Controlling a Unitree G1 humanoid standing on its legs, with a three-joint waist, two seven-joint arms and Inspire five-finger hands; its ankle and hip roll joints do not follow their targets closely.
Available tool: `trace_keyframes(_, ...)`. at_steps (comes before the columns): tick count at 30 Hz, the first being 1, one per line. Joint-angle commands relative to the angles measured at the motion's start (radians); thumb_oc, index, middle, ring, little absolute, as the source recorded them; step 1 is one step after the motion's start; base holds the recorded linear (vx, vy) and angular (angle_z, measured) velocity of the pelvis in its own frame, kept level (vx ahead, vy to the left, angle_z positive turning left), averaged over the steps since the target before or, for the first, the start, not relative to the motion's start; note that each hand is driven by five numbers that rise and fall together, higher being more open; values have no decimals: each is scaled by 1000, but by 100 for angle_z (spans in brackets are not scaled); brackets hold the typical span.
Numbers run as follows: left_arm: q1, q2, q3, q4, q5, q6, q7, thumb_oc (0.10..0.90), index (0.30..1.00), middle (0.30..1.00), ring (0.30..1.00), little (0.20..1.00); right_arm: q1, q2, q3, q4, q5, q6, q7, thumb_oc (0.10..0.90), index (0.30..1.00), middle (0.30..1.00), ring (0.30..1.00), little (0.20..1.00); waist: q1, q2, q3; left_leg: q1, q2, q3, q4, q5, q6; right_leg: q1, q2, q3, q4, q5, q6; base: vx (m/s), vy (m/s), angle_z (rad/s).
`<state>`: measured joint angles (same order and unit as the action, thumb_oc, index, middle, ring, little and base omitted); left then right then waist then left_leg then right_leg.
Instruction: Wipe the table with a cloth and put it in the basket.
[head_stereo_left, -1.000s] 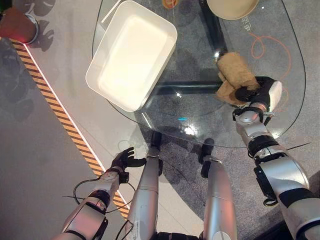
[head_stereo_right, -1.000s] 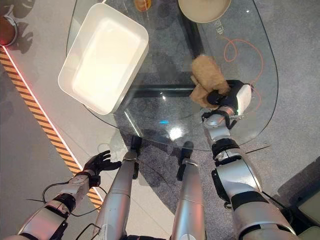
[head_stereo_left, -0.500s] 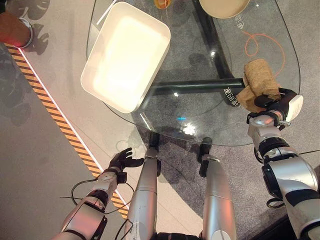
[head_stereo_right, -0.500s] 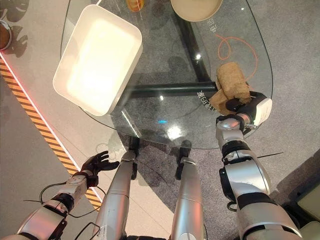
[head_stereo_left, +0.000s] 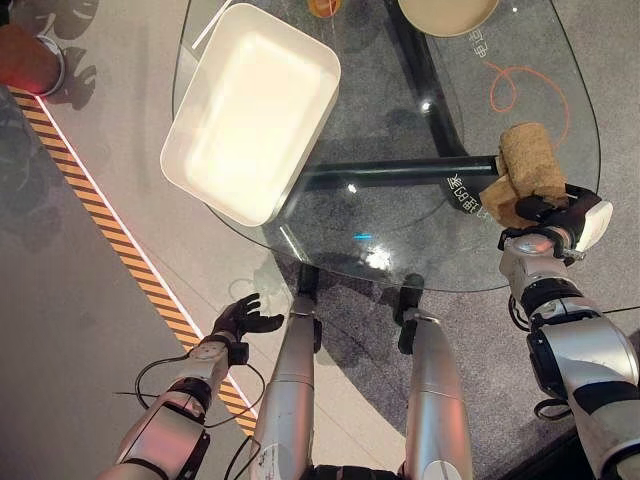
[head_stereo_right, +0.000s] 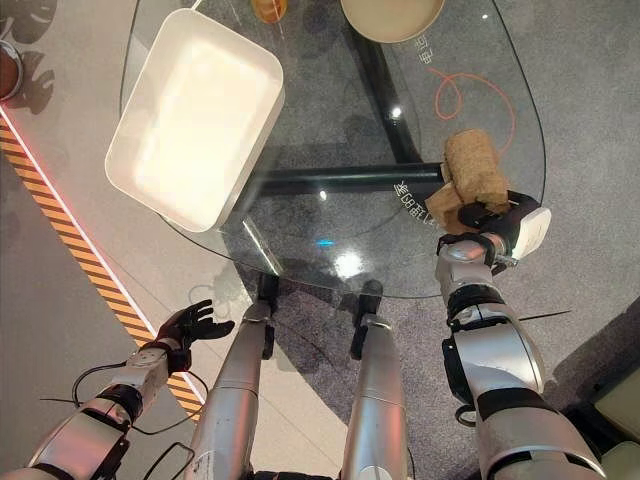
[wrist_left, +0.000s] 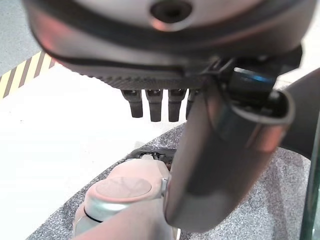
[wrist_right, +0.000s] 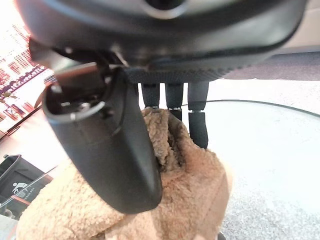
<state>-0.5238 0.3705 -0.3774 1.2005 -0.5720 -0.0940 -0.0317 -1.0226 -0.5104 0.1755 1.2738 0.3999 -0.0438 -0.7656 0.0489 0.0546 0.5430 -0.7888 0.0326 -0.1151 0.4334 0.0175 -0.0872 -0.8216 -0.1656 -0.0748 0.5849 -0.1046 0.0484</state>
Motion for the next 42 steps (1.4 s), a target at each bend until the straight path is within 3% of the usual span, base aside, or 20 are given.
trace_keyframes(1,20,14,32,74,-11,-4,5,800,900,900,900,900,27,-160,14,-22,-65,-62,-27,100,300,300,300,200,-8,10,-23,19,-34,94,54,-80,104,26,76,-33,-55,48,-39,0,0,0)
trace_keyframes(23,45,-9,5,4,-17,0,39,800,900,900,900,900,-122,-94,342,-286,-432,5,155,100,300,300,300,200,15,22,-23,24,-45,97,32,-61,98,36,72,-54,-69,36,-53,-1,1,-1)
trace_keyframes(42,58,-28,2,-26,6,2,58,800,900,900,900,900,-90,-43,472,-396,-605,-1,325,100,300,300,300,200,24,25,-23,16,-51,102,39,-53,97,31,65,-64,-65,34,-59,0,0,0)
